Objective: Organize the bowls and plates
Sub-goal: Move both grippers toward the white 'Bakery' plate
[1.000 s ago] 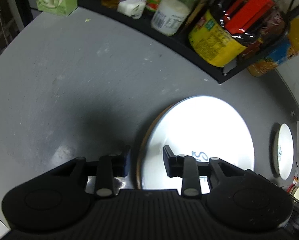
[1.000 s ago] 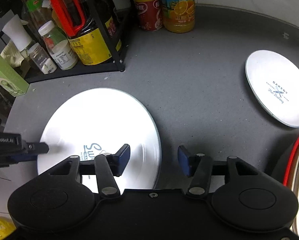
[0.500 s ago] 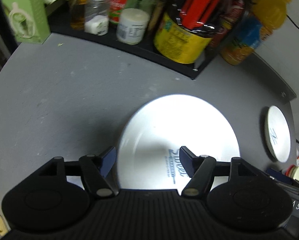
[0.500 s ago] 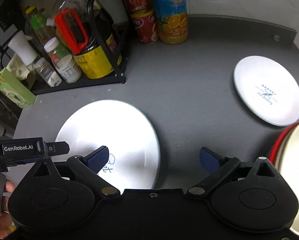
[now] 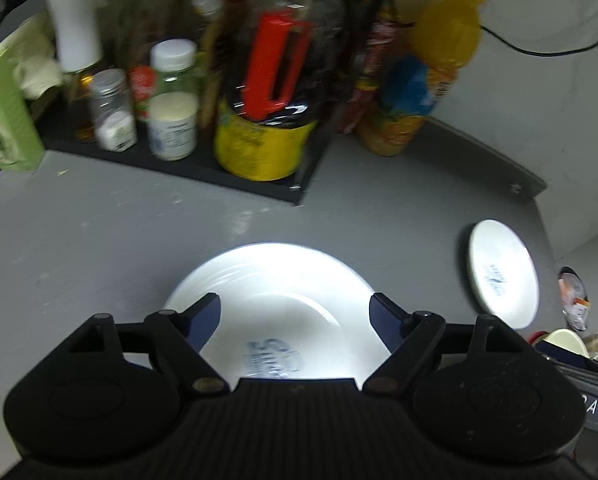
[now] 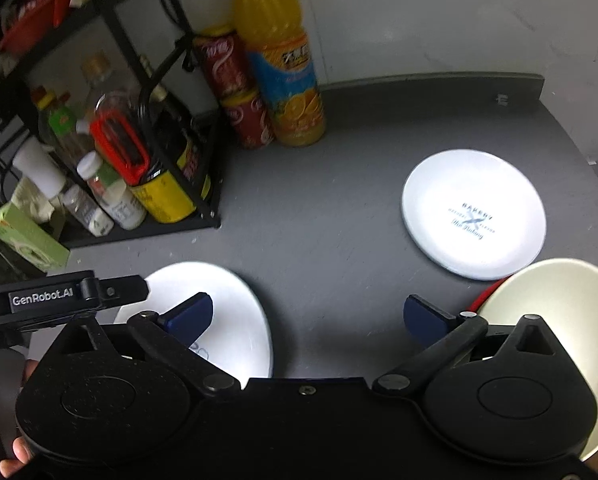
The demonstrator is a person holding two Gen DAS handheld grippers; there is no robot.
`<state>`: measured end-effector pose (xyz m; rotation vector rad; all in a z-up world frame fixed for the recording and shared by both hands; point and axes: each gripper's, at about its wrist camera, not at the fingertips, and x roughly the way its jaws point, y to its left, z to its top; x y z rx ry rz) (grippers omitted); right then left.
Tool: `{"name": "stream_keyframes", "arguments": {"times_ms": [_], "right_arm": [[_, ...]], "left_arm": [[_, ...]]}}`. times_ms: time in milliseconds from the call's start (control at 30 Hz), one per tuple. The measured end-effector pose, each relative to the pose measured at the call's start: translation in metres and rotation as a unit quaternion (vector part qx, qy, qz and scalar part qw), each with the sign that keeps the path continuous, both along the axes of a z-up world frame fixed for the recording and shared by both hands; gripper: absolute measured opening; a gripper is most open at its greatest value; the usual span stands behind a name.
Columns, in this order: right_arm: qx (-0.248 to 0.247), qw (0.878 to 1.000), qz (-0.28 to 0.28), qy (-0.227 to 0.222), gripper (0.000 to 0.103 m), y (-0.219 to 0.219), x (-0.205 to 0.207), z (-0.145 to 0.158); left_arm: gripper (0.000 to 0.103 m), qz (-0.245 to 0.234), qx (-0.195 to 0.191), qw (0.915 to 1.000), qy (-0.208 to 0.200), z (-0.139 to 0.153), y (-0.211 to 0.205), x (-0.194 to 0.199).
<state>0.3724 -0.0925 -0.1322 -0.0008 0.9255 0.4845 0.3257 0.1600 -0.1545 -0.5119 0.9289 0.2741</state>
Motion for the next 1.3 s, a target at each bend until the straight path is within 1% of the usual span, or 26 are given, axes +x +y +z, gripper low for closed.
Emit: {"name": "stream_keyframes", "arguments": {"times_ms": [67,133,233,300,533,667,733,1067,1200,1300], "right_arm": [[0.011,1.000,0.003,0.001,0.103,-0.008,0.004,0.003],[0.017,1.000,-0.002,0.003,0.103,-0.017,0.010,0.005],[0.026,1.000,-0.011,-0.001,0.103,-0.032,0.017,0.009],[0.031,0.999,-0.020,-0.003,0.103,-0.042,0.024,0.013],[0.040,0.998,-0.042,-0.007,0.103,-0.079,0.048,0.021],[0.035,0.998,-0.060,-0.007,0.103,-0.096,0.063,0.022],[0.036,0.997,-0.064,-0.007,0.103,-0.104,0.070,0.022],[0.034,0.998,-0.052,0.009,0.102,-0.135,0.114,0.016],[0.034,0.998,-0.047,0.019,0.097,-0.146,0.136,0.007],[0.027,0.998,-0.042,0.032,0.090,-0.151,0.151,-0.002]], "left_arm": [[0.081,-0.004,-0.004,0.9999,-0.014,0.006,-0.008,0.006],[0.089,-0.010,-0.006,0.9996,-0.024,0.011,-0.017,0.014],[0.095,-0.019,-0.017,0.9993,-0.028,0.015,-0.027,0.029],[0.096,-0.026,-0.018,0.9991,-0.030,0.018,-0.035,0.040],[0.096,-0.044,-0.019,0.9983,-0.033,0.027,-0.068,0.070],[0.096,-0.051,-0.028,0.9978,-0.031,0.026,-0.086,0.086],[0.096,-0.050,-0.033,0.9979,-0.023,0.023,-0.095,0.094],[0.096,-0.049,-0.053,0.9972,-0.019,0.012,-0.131,0.128],[0.093,-0.043,-0.072,0.9965,-0.010,-0.001,-0.142,0.143],[0.092,-0.035,-0.086,0.9957,0.001,-0.014,-0.148,0.154]]}}
